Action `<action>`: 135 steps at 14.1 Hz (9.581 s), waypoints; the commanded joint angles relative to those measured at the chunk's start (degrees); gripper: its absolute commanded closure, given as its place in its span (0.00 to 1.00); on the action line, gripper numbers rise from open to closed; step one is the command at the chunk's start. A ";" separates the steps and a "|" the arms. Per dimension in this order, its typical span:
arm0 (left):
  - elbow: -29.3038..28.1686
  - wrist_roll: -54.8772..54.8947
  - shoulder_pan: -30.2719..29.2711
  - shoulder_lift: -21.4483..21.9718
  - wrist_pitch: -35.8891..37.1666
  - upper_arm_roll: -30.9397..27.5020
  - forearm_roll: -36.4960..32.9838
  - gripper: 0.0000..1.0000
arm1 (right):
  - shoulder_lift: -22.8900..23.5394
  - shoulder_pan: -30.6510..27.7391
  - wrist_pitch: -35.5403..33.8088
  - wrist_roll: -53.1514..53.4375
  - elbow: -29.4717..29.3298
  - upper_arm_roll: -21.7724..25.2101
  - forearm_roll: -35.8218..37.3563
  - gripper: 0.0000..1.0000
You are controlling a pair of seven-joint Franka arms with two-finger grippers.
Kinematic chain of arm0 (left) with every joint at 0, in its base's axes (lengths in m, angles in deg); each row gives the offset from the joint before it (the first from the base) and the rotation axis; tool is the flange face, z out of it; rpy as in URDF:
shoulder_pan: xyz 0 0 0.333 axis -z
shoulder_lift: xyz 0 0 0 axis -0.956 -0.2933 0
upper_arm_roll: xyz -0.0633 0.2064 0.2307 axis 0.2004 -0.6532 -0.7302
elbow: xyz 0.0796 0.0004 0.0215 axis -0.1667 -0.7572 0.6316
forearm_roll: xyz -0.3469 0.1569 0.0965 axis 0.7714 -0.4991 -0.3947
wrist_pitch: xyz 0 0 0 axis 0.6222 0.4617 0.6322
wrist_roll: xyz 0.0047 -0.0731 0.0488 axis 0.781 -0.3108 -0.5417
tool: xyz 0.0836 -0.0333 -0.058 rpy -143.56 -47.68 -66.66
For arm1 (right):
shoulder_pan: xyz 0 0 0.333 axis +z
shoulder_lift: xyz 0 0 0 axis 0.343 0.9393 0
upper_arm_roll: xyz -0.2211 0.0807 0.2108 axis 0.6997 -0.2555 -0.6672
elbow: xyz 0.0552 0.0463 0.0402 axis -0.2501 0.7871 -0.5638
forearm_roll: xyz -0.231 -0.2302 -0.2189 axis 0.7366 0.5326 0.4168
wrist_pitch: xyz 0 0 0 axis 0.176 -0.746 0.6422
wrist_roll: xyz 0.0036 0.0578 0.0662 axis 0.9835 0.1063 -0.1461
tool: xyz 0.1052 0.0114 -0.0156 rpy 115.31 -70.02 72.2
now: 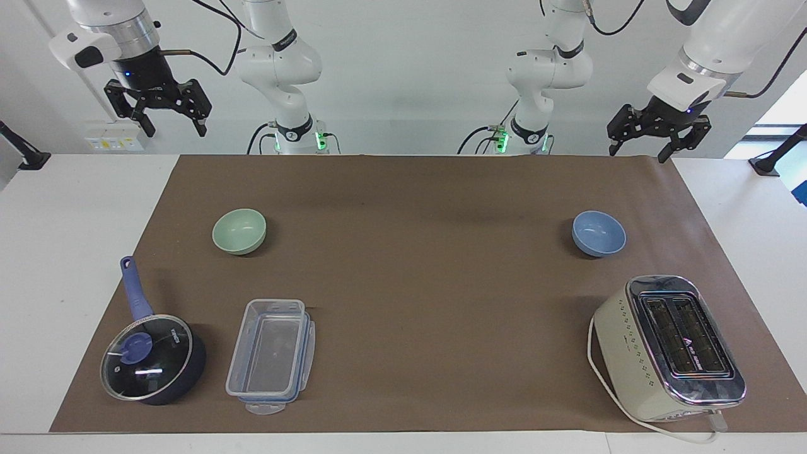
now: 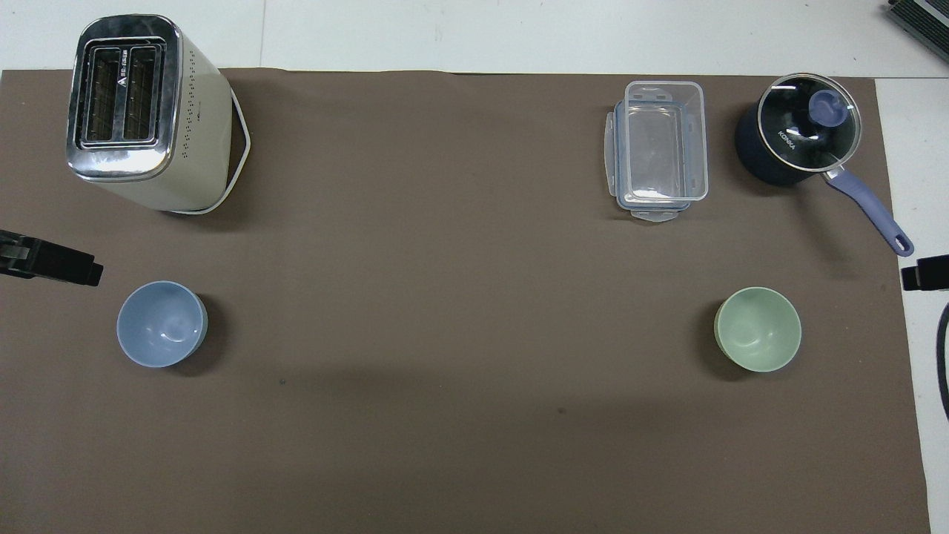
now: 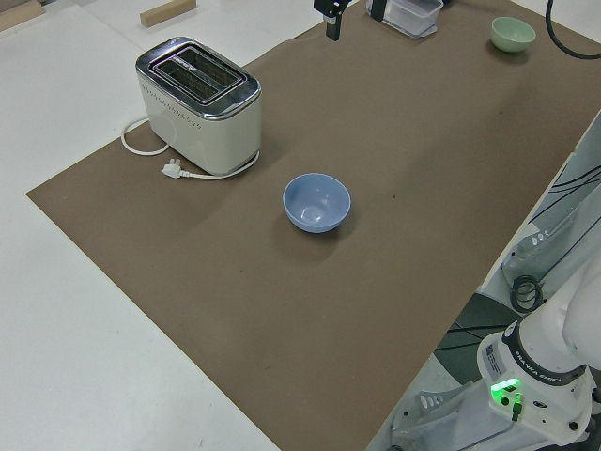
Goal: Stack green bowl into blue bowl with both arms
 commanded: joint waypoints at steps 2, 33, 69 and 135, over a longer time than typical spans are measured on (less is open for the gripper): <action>-4.94 0.03 -0.48 2.22 -2.80 -0.48 0.28 0.00 | -1.49 -0.18 0.61 -1.03 1.78 0.13 -0.06 0.00; -41.95 26.84 -19.21 -5.52 -44.64 -0.48 16.88 0.61 | -1.58 -0.26 0.70 -0.51 2.13 0.13 -0.06 0.00; -47.49 -30.71 30.17 -0.92 -57.88 0.22 16.62 1.00 | -2.02 -0.27 0.79 -0.51 2.57 0.22 -0.06 0.00; 4.98 3.11 1.98 -5.42 -1.93 -0.48 -0.69 0.00 | 5.80 -0.46 23.12 -11.95 20.78 -0.57 -10.26 1.00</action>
